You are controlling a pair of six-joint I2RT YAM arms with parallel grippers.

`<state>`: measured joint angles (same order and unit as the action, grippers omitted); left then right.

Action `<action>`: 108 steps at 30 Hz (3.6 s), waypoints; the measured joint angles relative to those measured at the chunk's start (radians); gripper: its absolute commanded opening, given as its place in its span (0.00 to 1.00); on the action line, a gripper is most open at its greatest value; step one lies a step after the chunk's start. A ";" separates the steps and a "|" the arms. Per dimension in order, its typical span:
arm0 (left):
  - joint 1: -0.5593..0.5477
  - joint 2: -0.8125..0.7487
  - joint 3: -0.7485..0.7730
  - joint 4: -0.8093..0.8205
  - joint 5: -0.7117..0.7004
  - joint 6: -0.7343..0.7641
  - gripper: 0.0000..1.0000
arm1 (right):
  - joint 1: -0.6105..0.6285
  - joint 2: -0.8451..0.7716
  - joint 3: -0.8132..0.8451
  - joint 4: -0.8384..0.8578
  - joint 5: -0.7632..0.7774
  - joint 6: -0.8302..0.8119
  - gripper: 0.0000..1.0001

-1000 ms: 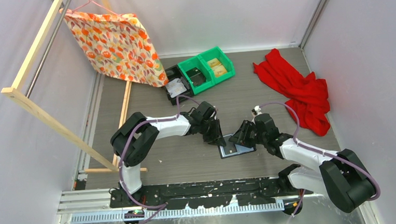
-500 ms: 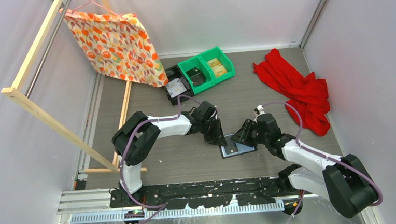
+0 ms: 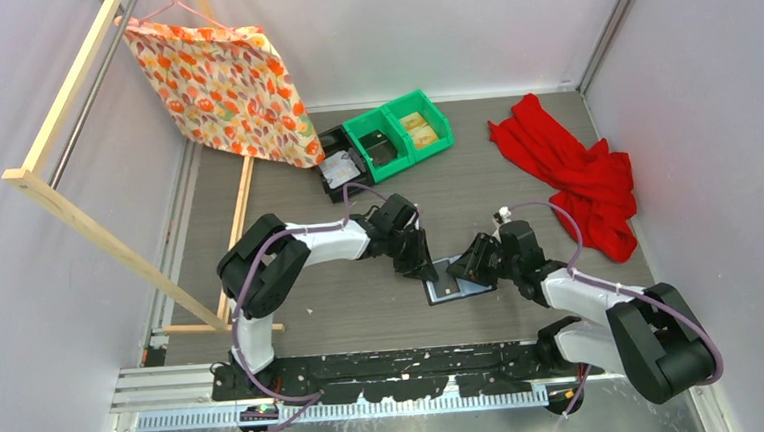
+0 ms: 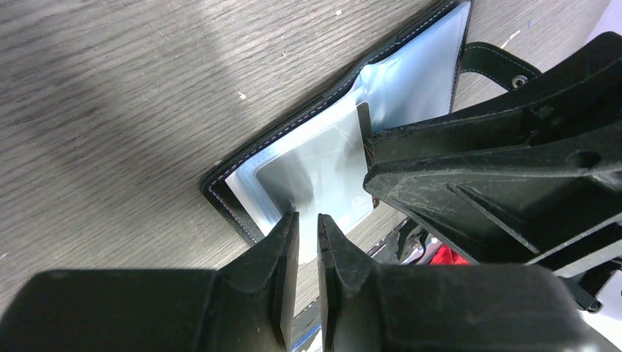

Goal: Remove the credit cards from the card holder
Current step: Remove the credit card from the card holder.

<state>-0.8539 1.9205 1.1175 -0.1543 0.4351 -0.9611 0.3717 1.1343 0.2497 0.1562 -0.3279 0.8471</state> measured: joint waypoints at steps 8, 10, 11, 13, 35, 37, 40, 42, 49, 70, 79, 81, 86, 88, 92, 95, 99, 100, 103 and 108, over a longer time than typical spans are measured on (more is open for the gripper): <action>0.006 0.002 0.001 -0.001 0.004 0.001 0.18 | -0.068 0.041 -0.045 0.113 -0.087 0.062 0.28; 0.007 0.002 0.001 -0.001 0.005 0.002 0.18 | -0.076 0.041 -0.051 0.120 -0.096 0.071 0.27; 0.008 0.004 0.002 -0.001 0.007 0.003 0.18 | -0.080 0.041 -0.053 0.122 -0.101 0.074 0.27; 0.011 0.008 0.007 -0.002 0.011 0.005 0.18 | -0.087 0.041 -0.056 0.126 -0.108 0.080 0.27; 0.017 0.033 0.040 -0.016 0.024 0.009 0.18 | -0.128 0.085 -0.104 0.253 -0.167 0.153 0.04; 0.018 0.034 0.040 -0.017 0.024 0.009 0.17 | -0.131 0.097 -0.104 0.268 -0.176 0.156 0.01; 0.018 0.035 0.040 -0.018 0.025 0.010 0.17 | -0.135 0.110 -0.104 0.284 -0.186 0.157 0.01; 0.019 0.035 0.040 -0.018 0.026 0.012 0.17 | -0.138 0.110 -0.105 0.284 -0.187 0.157 0.01; 0.024 0.035 0.040 -0.016 0.026 0.023 0.17 | -0.147 0.052 -0.109 0.229 -0.182 0.135 0.01; 0.075 0.056 0.060 -0.036 0.041 0.063 0.17 | -0.151 -0.064 -0.116 0.101 -0.109 0.109 0.01; 0.097 0.096 0.131 -0.098 0.054 0.104 0.16 | -0.151 -0.078 -0.116 0.097 -0.108 0.108 0.18; 0.098 0.096 0.131 -0.098 0.055 0.105 0.16 | -0.151 -0.066 -0.116 0.098 -0.110 0.106 0.27; 0.097 0.084 0.119 -0.092 0.047 0.105 0.17 | -0.151 -0.053 -0.116 0.116 -0.123 0.109 0.33; 0.095 0.070 0.105 -0.090 0.032 0.106 0.17 | -0.152 -0.050 -0.116 0.121 -0.127 0.109 0.33; 0.085 0.053 0.086 -0.089 0.018 0.105 0.16 | -0.151 -0.025 -0.116 0.140 -0.140 0.109 0.35; 0.074 0.044 0.077 -0.087 0.004 0.103 0.17 | -0.151 -0.002 -0.116 0.158 -0.150 0.109 0.37; 0.060 0.038 0.068 -0.082 -0.002 0.100 0.16 | -0.152 0.011 -0.116 0.176 -0.160 0.112 0.37; 0.060 0.038 0.066 -0.080 -0.001 0.099 0.16 | -0.152 0.012 -0.115 0.177 -0.161 0.113 0.37; 0.060 0.031 0.048 -0.054 0.003 0.090 0.16 | -0.152 0.012 -0.116 0.179 -0.161 0.113 0.37; 0.045 0.015 0.021 -0.029 0.002 0.074 0.17 | -0.152 0.012 -0.116 0.179 -0.161 0.113 0.35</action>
<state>-0.8085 1.9358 1.1389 -0.1837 0.4366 -0.8871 0.2199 1.1461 0.1341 0.3355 -0.4885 0.9600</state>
